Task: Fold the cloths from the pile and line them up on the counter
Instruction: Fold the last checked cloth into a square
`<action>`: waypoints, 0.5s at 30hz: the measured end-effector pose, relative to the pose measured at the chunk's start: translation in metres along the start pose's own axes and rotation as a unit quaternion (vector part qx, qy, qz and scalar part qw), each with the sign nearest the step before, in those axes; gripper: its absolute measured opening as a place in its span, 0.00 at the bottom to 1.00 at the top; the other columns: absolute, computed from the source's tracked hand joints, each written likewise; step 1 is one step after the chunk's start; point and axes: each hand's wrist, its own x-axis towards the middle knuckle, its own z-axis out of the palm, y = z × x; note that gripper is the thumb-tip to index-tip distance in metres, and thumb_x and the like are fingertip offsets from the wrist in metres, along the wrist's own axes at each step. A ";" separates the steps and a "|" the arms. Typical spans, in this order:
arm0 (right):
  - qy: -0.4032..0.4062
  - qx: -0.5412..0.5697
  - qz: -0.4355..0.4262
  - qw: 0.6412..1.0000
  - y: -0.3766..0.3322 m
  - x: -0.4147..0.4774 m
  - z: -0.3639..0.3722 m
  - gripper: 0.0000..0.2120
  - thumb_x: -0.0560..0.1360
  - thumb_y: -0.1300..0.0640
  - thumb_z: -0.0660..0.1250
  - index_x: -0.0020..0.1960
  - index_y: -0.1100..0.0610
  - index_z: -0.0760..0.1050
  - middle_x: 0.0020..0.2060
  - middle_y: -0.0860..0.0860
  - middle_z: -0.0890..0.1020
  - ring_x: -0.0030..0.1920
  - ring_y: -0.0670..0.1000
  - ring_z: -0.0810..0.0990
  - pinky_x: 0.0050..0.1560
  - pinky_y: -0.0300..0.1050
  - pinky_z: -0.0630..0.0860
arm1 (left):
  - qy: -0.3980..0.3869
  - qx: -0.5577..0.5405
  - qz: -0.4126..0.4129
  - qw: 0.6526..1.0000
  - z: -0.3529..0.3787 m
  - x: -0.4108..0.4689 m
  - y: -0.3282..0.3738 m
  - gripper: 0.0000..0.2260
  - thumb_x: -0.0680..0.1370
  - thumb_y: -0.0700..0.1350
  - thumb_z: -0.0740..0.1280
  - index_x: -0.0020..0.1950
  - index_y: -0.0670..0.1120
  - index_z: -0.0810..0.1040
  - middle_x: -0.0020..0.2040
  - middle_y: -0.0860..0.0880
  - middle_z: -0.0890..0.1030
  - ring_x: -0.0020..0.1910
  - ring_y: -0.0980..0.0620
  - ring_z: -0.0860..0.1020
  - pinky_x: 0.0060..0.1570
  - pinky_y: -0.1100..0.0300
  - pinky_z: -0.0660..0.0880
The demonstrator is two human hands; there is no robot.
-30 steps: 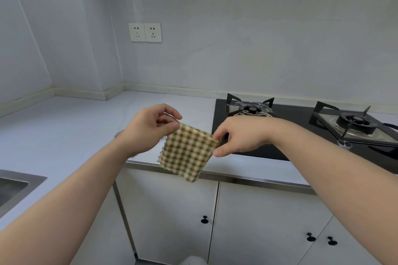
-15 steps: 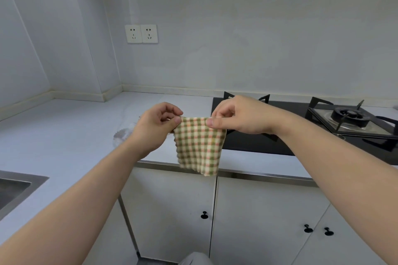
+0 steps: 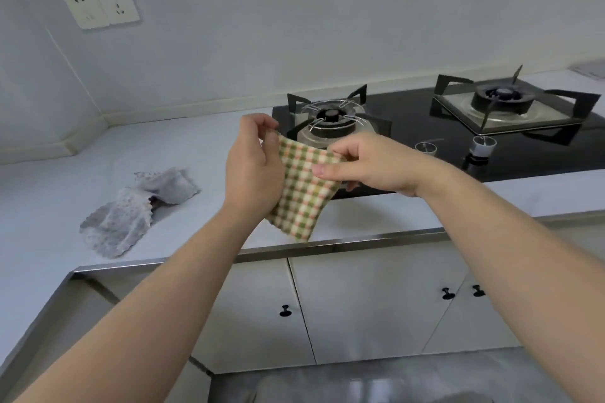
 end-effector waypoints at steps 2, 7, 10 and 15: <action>0.038 0.045 0.032 0.998 0.016 0.001 -0.016 0.14 0.76 0.47 0.71 0.48 0.59 0.80 0.41 0.47 0.85 0.42 0.44 0.82 0.47 0.46 0.77 | -0.021 0.026 0.014 0.999 0.018 0.014 0.006 0.07 0.82 0.40 0.59 0.58 0.48 0.72 0.44 0.62 0.74 0.44 0.65 0.73 0.41 0.75 0.64; 0.134 0.288 0.123 0.940 0.029 -0.010 -0.038 0.18 0.77 0.52 0.71 0.64 0.55 0.72 0.49 0.53 0.86 0.47 0.56 0.86 0.51 0.52 0.79 | -0.102 0.093 -0.022 0.990 0.060 0.060 0.061 0.09 0.81 0.39 0.56 0.60 0.47 0.70 0.43 0.55 0.76 0.44 0.51 0.74 0.42 0.60 0.63; 0.174 0.407 0.158 0.883 0.019 -0.029 -0.045 0.28 0.78 0.56 0.69 0.74 0.49 0.63 0.53 0.54 0.85 0.51 0.57 0.86 0.60 0.55 0.78 | -0.181 0.111 -0.113 0.971 0.086 0.089 0.101 0.14 0.77 0.37 0.57 0.61 0.45 0.70 0.46 0.51 0.75 0.48 0.49 0.74 0.44 0.57 0.68; 0.215 0.493 0.196 0.820 -0.005 -0.070 -0.052 0.49 0.72 0.70 0.69 0.80 0.43 0.46 0.56 0.53 0.83 0.56 0.54 0.83 0.64 0.54 0.75 | -0.240 0.121 -0.248 0.931 0.122 0.116 0.154 0.19 0.79 0.39 0.60 0.70 0.40 0.68 0.63 0.43 0.77 0.51 0.48 0.78 0.46 0.58 0.78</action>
